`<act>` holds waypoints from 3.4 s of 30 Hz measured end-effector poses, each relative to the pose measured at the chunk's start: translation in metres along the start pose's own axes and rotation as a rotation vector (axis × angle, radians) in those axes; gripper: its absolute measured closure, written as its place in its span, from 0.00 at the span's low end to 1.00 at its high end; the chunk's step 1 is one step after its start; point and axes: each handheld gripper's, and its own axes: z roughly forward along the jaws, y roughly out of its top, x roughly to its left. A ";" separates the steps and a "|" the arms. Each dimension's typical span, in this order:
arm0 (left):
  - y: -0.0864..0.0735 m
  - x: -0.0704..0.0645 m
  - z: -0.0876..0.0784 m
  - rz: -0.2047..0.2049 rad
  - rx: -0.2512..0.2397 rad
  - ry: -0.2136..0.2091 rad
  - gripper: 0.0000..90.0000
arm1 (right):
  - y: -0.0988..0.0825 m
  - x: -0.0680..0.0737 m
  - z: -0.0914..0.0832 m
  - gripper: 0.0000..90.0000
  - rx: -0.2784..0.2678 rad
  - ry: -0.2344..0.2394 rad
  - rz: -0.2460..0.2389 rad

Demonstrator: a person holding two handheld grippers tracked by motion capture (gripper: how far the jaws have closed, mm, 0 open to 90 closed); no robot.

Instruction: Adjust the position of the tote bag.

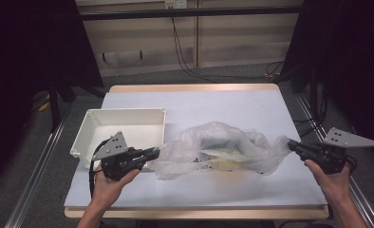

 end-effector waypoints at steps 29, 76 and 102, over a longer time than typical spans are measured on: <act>0.031 0.048 0.053 -0.005 0.138 0.025 0.96 | 0.015 -0.049 0.020 1.00 0.094 -0.146 0.046; -0.030 0.018 0.080 0.011 0.278 -0.064 0.83 | -0.067 -0.032 0.033 0.76 0.208 -0.076 0.088; -0.021 0.027 0.070 -0.018 0.196 -0.030 0.97 | -0.024 0.026 0.012 0.41 0.087 0.162 -0.032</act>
